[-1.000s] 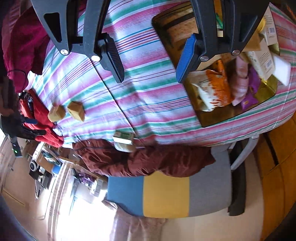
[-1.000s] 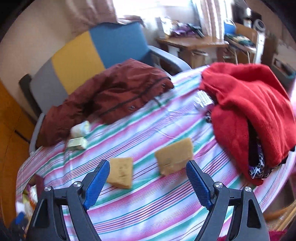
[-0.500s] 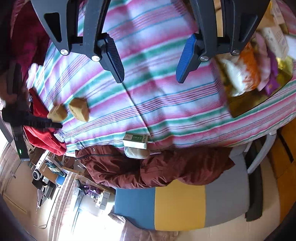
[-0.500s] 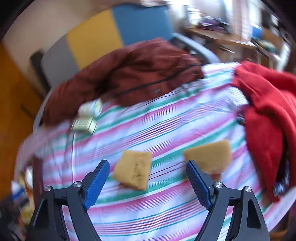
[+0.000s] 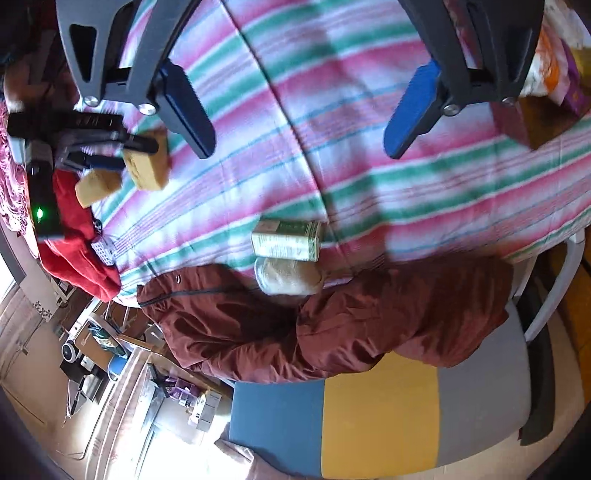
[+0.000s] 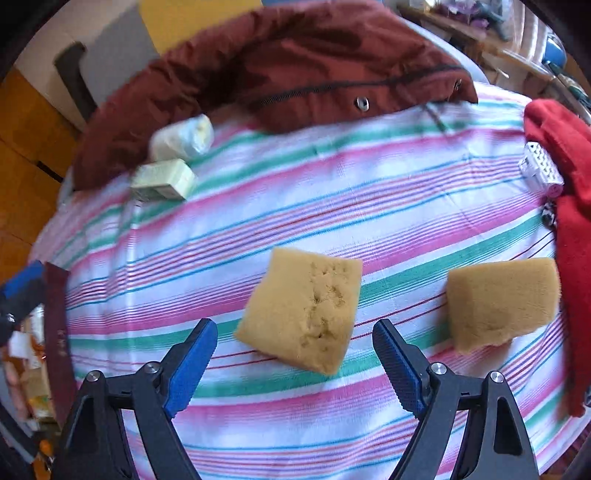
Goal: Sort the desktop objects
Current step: 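Grasp a yellow sponge with the right tool while the left tool grasps the green-and-white box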
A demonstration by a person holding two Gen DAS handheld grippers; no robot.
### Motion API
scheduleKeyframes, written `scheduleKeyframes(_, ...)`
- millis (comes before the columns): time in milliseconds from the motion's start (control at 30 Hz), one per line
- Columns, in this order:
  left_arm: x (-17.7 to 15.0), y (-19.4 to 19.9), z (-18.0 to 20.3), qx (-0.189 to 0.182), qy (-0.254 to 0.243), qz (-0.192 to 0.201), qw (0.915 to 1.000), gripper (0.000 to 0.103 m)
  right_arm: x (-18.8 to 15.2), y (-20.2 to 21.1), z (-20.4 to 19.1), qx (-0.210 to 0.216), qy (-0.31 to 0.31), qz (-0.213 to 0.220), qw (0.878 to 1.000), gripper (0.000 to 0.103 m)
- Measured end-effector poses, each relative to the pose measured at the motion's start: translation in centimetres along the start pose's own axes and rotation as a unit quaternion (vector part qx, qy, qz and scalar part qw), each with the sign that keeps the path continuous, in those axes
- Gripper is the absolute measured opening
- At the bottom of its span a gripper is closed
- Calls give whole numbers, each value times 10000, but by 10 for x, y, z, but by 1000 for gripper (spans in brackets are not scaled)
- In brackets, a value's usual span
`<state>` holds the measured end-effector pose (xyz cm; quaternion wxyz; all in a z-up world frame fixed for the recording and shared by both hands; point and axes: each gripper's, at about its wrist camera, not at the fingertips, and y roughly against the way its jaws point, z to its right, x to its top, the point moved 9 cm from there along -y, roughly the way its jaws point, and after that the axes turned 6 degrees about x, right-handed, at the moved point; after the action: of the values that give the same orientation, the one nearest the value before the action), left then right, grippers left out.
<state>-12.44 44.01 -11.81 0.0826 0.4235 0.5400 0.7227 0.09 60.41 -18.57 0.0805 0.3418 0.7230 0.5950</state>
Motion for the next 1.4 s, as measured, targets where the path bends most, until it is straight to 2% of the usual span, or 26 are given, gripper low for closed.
scheduleKeyframes(33, 7, -6, 0, 47, -52, 28, 10000, 103, -1, -2, -2, -25, 95, -41, 9999, 82)
scheduleKeyframes(100, 16, -17, 1, 93, -115, 4, 9999, 103, -4, -5, -6, -80, 257, -112, 9996, 65)
scheduleKeyframes(267, 38, -44, 5, 216, -231, -37, 9995, 103, -7, -4, -10, -216, 532, -92, 9983, 63)
scheduleKeyframes(333, 45, -52, 11, 312, -433, 3, 9986, 103, -8, -4, -10, -238, 555, -97, 9981, 63)
scheduleKeyframes(400, 48, -65, 17, 397, -647, -128, 9970, 103, -8, -4, -9, -218, 551, -105, 9982, 63)
scheduleKeyframes(500, 53, -80, 19, 429, -623, -289, 9967, 103, -8, -3, -7, -335, 618, -87, 9975, 64)
scheduleKeyframes(633, 61, -92, 27, 520, -696, -165, 9961, 103, -10, -2, -7, -309, 623, -100, 9975, 65)
scheduleKeyframes(833, 60, -120, 29, 736, -776, -473, 9931, 103, -11, -2, -8, -259, 687, -116, 9972, 66)
scheduleKeyframes(967, 61, -133, 21, 894, -690, -533, 9922, 103, -11, -2, -7, -276, 699, -94, 9971, 66)
scheduleKeyframes(1033, 59, -137, 20, 856, -673, -621, 9921, 99, -12, -3, -5, -296, 702, -102, 9970, 66)
scheduleKeyframes(1067, 56, -138, 20, 839, -689, -645, 9920, 86, -12, -4, -5, -309, 721, -118, 9968, 65)
scheduleKeyframes(1100, 54, -139, 20, 808, -698, -677, 9920, 79, -13, -4, -5, -325, 751, -131, 9966, 65)
scheduleKeyframes(1200, 47, -132, 20, 685, -637, -608, 9938, 74, -14, -5, -6, -399, 901, -95, 9951, 63)
scheduleKeyframes(1367, 33, -103, 17, 451, -473, -380, 9971, 74, -16, -5, -8, -415, 1030, -43, 9938, 61)
scheduleKeyframes(1400, 30, -96, 16, 415, -442, -326, 9976, 74, -19, -5, -19, -387, 1045, -25, 9938, 61)
